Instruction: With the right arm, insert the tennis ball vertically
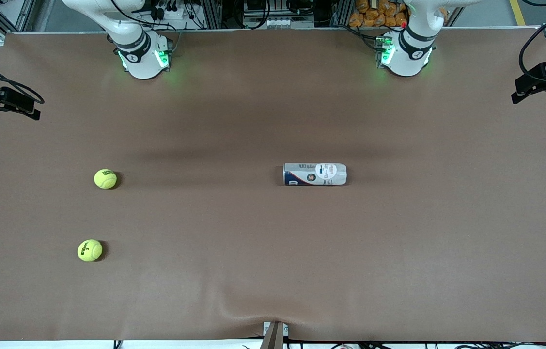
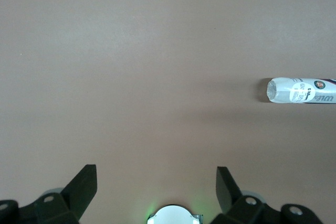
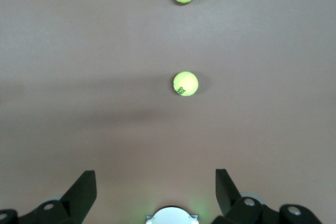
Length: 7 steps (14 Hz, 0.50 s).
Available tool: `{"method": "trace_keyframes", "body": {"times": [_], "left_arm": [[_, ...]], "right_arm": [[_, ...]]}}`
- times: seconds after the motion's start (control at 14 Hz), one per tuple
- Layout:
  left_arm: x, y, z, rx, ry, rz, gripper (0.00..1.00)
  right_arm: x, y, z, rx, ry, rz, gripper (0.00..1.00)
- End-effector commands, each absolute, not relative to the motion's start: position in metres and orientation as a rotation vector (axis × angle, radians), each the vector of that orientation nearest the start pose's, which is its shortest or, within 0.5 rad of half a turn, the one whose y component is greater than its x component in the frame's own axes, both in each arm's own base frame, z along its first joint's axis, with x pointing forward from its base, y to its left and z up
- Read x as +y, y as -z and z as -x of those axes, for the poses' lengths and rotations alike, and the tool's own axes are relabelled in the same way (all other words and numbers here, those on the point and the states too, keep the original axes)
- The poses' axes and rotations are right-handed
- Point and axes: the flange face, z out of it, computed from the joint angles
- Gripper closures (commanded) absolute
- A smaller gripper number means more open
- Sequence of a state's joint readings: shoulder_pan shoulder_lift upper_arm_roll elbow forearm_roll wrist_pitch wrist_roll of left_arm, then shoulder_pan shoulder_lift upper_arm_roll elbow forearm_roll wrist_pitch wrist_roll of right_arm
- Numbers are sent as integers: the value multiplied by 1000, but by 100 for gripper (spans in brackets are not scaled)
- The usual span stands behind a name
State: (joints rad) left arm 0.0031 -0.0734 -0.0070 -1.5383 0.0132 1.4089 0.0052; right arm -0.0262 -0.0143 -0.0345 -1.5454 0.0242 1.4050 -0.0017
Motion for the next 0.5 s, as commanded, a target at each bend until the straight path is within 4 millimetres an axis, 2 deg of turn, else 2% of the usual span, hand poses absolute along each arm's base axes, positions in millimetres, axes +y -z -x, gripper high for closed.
{"method": "trace_keyframes", "body": {"times": [0.0, 0.43], "left_arm": [[1, -666, -513, 46, -99, 3152, 0], [2, -663, -516, 32, -108, 3145, 0]], "right_arm": [[-29, -634, -523, 133, -183, 3109, 0], [-33, -639, -517, 145, -190, 3102, 0]]}}
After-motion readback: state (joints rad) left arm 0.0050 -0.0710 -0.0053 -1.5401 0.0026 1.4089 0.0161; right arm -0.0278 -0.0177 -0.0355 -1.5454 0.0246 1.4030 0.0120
